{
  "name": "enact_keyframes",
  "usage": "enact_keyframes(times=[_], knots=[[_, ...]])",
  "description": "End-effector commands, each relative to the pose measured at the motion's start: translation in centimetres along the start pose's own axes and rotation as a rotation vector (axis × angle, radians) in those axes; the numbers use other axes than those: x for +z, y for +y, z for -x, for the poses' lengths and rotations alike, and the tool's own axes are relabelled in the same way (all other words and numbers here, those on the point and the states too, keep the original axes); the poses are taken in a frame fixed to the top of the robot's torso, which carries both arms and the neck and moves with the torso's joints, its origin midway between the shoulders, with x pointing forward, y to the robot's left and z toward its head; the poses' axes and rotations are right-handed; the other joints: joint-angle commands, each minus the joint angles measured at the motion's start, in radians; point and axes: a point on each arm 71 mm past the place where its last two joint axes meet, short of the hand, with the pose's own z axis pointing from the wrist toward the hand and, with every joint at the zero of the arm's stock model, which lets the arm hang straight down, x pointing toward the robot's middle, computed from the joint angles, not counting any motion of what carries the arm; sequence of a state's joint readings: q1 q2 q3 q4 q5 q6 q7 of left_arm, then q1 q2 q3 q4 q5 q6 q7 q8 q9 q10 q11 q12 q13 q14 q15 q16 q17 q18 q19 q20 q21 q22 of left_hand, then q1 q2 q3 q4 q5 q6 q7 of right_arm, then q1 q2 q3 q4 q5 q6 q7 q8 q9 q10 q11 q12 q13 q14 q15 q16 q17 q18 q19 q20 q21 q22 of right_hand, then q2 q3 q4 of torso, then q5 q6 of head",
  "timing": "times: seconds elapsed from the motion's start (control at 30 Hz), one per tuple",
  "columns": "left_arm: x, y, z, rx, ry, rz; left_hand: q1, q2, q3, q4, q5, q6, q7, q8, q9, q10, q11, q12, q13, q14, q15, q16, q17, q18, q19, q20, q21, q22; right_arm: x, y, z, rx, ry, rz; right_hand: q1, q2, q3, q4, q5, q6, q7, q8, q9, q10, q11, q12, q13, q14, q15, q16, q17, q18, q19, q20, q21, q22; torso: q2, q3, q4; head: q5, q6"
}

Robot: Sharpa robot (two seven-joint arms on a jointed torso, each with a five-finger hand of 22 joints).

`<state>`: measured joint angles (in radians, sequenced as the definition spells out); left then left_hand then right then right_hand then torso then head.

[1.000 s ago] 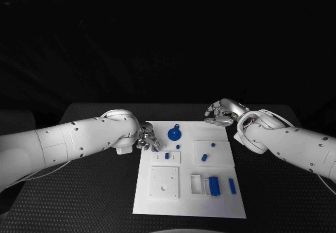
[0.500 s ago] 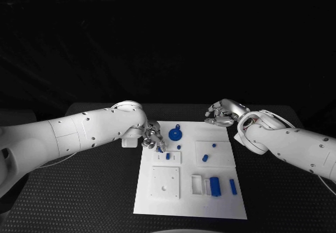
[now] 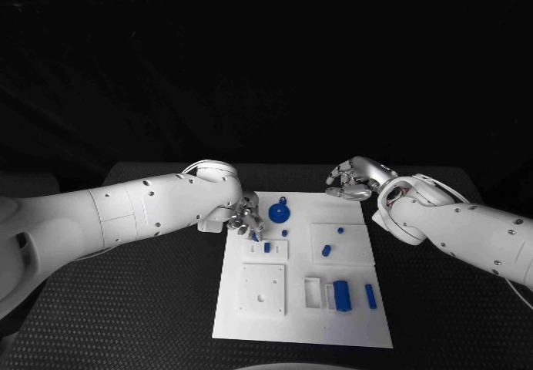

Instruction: Assemble the parts on the task board

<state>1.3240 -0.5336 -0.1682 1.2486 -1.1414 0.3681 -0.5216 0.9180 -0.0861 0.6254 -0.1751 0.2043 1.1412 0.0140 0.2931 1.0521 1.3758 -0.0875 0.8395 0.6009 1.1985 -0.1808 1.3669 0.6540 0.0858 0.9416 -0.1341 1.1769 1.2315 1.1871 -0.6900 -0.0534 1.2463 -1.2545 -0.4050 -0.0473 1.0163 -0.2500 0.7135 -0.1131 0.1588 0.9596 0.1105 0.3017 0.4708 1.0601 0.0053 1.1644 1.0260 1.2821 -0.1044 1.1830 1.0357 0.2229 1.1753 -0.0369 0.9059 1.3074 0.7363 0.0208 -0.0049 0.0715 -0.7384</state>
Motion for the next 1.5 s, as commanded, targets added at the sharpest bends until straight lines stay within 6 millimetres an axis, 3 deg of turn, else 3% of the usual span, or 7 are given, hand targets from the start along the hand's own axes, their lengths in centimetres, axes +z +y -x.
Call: enact_keyframes(times=[0.03, 0.4, 1.5], knots=[[-0.1, 0.1, 0.0, 0.029, -0.033, 0.023, 0.072, 0.071, 0.04, -0.041, 0.008, 0.003, 0.004, -0.004, 0.003, -0.002, -0.003, -0.001, 0.001, 0.0, -0.012, 0.004, 0.001, -0.004, -0.002, -0.121, -0.002, 0.002, 0.0, 0.1, -0.1, -0.002, 0.01, 0.01, -0.011, 0.001, -0.003, -0.005, 0.006, -0.002, 0.008, -0.007, -0.001, -0.009, 0.0, -0.002, -0.001, -0.001, 0.001, -0.004, 0.0, 0.039, 0.004, -0.003, -0.006, 0.015, 0.0, 0.0001, 0.0007, -0.001, -0.002], [0.2, 0.3, -1.2, 0.031, -0.009, 0.021, 0.071, 0.071, 0.038, -0.041, 0.011, 0.005, 0.003, -0.005, 0.005, -0.001, -0.004, 0.0, 0.002, 0.002, -0.013, 0.006, 0.002, -0.004, 0.0, -0.122, -0.001, 0.002, 0.0, 0.1, -0.1, -0.002, 0.01, 0.011, -0.011, 0.001, -0.004, -0.005, 0.006, -0.002, 0.008, -0.007, -0.001, -0.009, 0.0, -0.002, -0.001, -0.001, 0.001, -0.004, 0.0, 0.039, 0.004, -0.003, -0.006, 0.015, 0.0, -0.0012, 0.0007, 0.001, -0.005], [0.6, 0.9, -2.7, -0.029, -0.001, 0.02, 0.063, 0.071, 0.034, -0.037, 0.017, 0.009, 0.002, -0.011, 0.008, 0.003, -0.005, 0.002, 0.005, 0.004, -0.014, 0.008, 0.003, -0.003, 0.003, -0.123, -0.001, 0.004, 0.0, 0.1, -0.1, -0.002, 0.01, 0.009, -0.012, 0.001, -0.004, -0.006, 0.007, -0.002, 0.008, -0.007, -0.001, -0.009, 0.0, -0.002, -0.002, -0.001, 0.001, -0.004, 0.0, 0.039, 0.004, -0.003, -0.007, 0.015, 0.0, 0.0002, 0.0004, 0.003, -0.009]])
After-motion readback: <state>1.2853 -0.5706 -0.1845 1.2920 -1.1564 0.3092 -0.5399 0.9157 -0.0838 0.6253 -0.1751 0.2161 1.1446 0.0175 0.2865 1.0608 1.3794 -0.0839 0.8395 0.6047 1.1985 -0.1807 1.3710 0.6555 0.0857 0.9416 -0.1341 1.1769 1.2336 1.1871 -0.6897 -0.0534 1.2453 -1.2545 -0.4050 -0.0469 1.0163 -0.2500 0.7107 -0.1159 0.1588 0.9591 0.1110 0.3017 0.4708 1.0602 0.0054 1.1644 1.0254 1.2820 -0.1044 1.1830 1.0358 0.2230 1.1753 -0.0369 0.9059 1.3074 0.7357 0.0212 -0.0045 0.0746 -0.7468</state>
